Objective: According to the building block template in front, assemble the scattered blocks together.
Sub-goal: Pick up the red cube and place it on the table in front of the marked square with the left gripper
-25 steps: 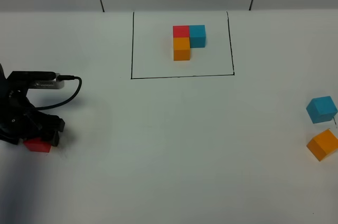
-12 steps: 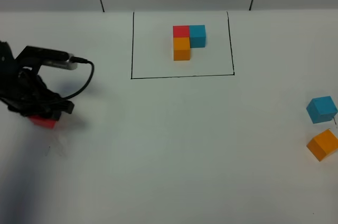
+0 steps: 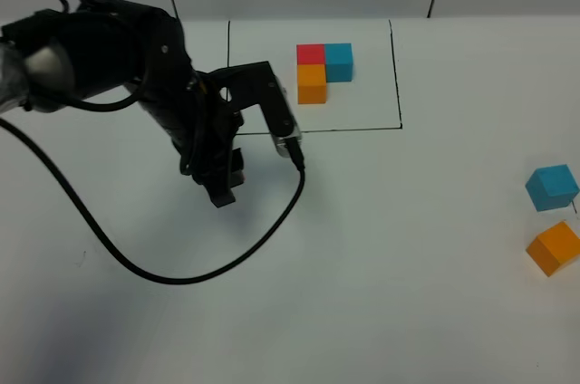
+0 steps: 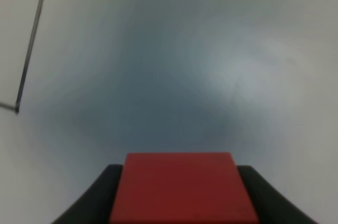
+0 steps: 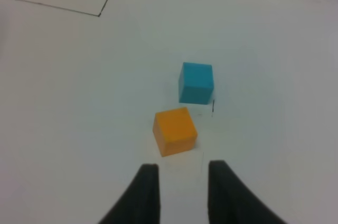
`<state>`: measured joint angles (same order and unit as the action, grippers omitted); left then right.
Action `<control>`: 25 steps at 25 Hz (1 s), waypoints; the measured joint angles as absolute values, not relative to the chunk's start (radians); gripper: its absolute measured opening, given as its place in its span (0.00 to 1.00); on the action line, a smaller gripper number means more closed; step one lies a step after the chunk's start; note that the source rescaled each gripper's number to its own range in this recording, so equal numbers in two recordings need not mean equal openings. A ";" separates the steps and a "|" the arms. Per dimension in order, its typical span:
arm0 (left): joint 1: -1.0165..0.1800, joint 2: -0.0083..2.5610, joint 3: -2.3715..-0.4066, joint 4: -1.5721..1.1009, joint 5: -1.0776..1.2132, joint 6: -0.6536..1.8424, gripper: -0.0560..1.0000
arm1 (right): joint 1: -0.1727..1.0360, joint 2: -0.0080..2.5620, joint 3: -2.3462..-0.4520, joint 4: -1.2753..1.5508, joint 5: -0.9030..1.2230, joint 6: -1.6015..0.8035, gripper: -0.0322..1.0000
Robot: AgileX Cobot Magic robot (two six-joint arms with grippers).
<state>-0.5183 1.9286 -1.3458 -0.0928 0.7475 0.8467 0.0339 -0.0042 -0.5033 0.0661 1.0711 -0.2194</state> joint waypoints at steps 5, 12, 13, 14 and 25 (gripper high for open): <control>-0.592 2.033 -1.483 -0.070 0.787 0.891 0.06 | 0.034 -0.004 -0.503 0.066 1.071 -0.219 0.03; -0.650 2.178 -1.699 -0.068 0.856 0.919 0.06 | 0.034 -0.004 -0.503 0.066 1.071 -0.219 0.03; -0.656 2.198 -1.720 -0.068 0.864 0.922 0.06 | 0.034 -0.004 -0.503 0.066 1.071 -0.219 0.03; -0.662 2.216 -1.742 -0.068 0.873 0.925 0.06 | 0.034 -0.004 -0.503 0.066 1.071 -0.219 0.03; -0.673 2.335 -1.782 -0.046 0.888 0.959 0.06 | 0.034 -0.004 -0.503 0.066 1.071 -0.219 0.03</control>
<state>-0.6735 2.3350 -1.7820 -0.0458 0.8879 0.9589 0.0339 -0.0042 -0.5033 0.0661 1.0711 -0.2194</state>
